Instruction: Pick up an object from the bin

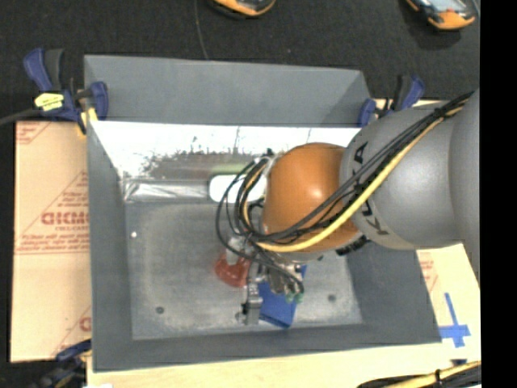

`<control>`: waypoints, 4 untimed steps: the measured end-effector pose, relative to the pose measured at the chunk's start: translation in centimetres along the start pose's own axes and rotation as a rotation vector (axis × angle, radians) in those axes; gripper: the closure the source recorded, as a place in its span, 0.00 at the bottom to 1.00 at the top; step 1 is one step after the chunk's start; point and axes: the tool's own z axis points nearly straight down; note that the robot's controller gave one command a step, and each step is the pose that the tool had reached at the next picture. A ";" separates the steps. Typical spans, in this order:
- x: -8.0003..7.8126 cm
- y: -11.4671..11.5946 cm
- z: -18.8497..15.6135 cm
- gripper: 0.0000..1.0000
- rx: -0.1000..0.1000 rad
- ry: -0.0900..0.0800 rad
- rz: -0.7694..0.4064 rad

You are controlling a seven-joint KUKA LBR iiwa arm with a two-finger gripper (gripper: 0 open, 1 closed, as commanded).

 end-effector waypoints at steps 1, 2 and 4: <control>-3.2 0.0 -5.0 0.00 0.001 0.000 0.008; -6.8 -0.9 1.1 0.00 0.001 -0.004 -0.065; -6.2 -3.4 4.1 0.00 -0.001 -0.003 0.272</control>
Offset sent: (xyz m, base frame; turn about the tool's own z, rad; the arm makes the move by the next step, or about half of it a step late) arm 0.1027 -0.0139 -0.0894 -0.1450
